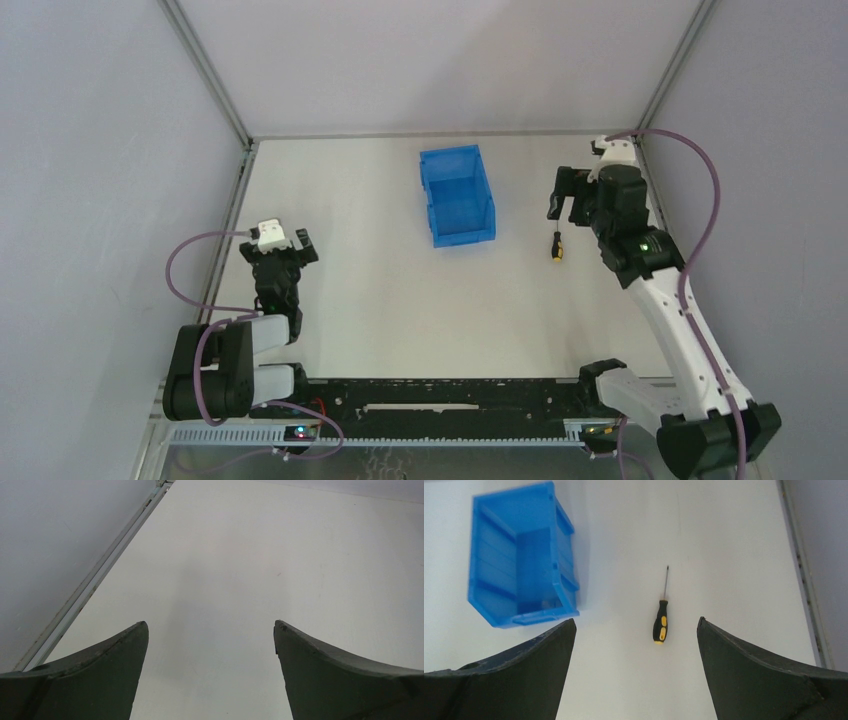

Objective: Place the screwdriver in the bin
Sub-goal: Pick up the screwdriver from the center of the board, then place the screwdriver in the bin, then reset both arms

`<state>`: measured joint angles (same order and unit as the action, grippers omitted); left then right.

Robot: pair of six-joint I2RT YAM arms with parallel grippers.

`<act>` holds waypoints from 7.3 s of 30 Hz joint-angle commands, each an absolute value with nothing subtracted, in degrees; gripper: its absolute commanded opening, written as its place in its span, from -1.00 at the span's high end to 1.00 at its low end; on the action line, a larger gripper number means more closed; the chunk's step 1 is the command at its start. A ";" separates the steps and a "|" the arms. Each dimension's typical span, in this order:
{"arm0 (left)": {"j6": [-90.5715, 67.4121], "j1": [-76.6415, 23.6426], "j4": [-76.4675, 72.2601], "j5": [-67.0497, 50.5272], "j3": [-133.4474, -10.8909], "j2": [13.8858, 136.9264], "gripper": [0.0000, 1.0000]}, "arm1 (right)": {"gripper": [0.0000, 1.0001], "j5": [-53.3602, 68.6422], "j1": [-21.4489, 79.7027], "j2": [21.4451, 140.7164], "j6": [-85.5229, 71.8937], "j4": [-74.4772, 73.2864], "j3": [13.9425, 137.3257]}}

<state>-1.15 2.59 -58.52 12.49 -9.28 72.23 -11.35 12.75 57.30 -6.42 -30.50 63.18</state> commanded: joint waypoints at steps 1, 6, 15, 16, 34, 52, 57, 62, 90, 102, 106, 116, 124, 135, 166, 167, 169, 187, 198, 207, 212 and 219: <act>-1.40 2.37 -59.77 13.08 -11.33 71.98 -1.00 | -0.99 -11.15 11.38 61.85 -8.71 -29.20 64.86; -1.40 2.37 -59.77 13.02 -11.29 71.96 -1.00 | -0.99 -12.35 10.10 69.14 -9.57 -27.29 63.88; -1.40 2.35 -59.76 13.09 -11.24 71.98 -1.00 | -0.99 -10.37 8.19 79.72 -10.71 -21.37 60.66; -1.41 2.37 -59.77 13.08 -11.25 71.98 -1.00 | -0.98 -10.11 8.03 81.17 -10.91 -20.79 60.45; -1.41 2.35 -59.77 13.07 -11.28 71.98 -1.00 | -0.85 -8.48 5.76 99.81 -11.37 -19.23 60.98; -1.40 2.37 -59.77 13.06 -11.27 71.98 -1.00 | 0.48 -4.05 3.87 101.55 -10.93 -20.59 61.26; -1.40 2.36 -59.77 13.09 -11.26 71.96 -1.00 | 0.73 -3.41 3.87 100.05 -11.58 -20.64 61.18; -1.41 2.37 -59.77 13.07 -11.34 71.98 -1.00 | 0.76 -4.75 4.20 95.49 -11.69 -22.04 61.21; -1.41 2.34 -59.77 13.09 -11.31 71.98 -1.00 | 0.87 -10.28 7.92 56.77 -8.17 -40.96 76.01; -1.41 2.37 -59.75 13.02 -11.32 71.96 -1.00 | 0.88 -13.69 18.30 60.05 -10.24 -41.13 78.37; -1.41 2.36 -59.77 13.06 -11.26 71.98 -1.00 | 0.88 -16.14 23.76 63.49 -11.92 -40.03 80.26; -1.41 2.36 -59.77 13.09 -11.35 71.98 -1.00 | 0.89 -23.70 35.25 72.73 -16.59 -36.08 85.17; -1.41 2.37 -59.77 13.05 -11.30 71.98 -1.00 | 0.89 -25.26 39.89 83.19 -17.57 -35.31 92.61; -1.39 2.37 -59.77 13.02 -11.27 71.98 -1.00 | 0.88 -26.55 39.93 93.89 -20.14 -31.31 93.16; -1.41 2.34 -59.77 13.08 -11.32 71.98 -1.00 | 0.71 -16.67 33.07 119.92 -24.15 -20.12 92.28; -1.41 2.37 -59.77 13.03 -11.27 71.94 -1.00 | 0.62 -16.58 32.98 120.13 -24.22 -20.21 92.47; -1.41 2.37 -59.77 13.02 -11.28 71.98 -1.00 | 0.47 -16.44 32.96 120.45 -24.13 -20.65 92.96; -1.38 2.37 -59.77 13.02 -11.27 71.98 -1.00 | -0.05 -21.03 34.95 111.92 -22.12 -24.19 93.56; -1.41 2.35 -59.77 13.09 -11.30 71.98 -1.00 | -0.02 -25.15 37.09 102.76 -19.78 -29.88 97.70; -1.41 2.38 -59.77 13.03 -11.33 71.96 -1.00 | 0.00 -28.05 39.46 96.46 -17.40 -35.24 103.27; -1.41 2.34 -59.77 13.09 -11.31 71.98 -1.00 | 0.03 -28.80 40.31 93.99 -16.42 -35.68 104.24; -1.41 2.35 -59.77 13.08 -11.31 71.98 -1.00 | -0.97 -30.32 41.17 92.06 -14.94 -36.39 105.31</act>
<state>-1.15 2.59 -58.52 12.49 -9.30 72.23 -27.83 40.21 95.02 -16.71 -35.57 103.00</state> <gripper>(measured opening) 0.996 0.821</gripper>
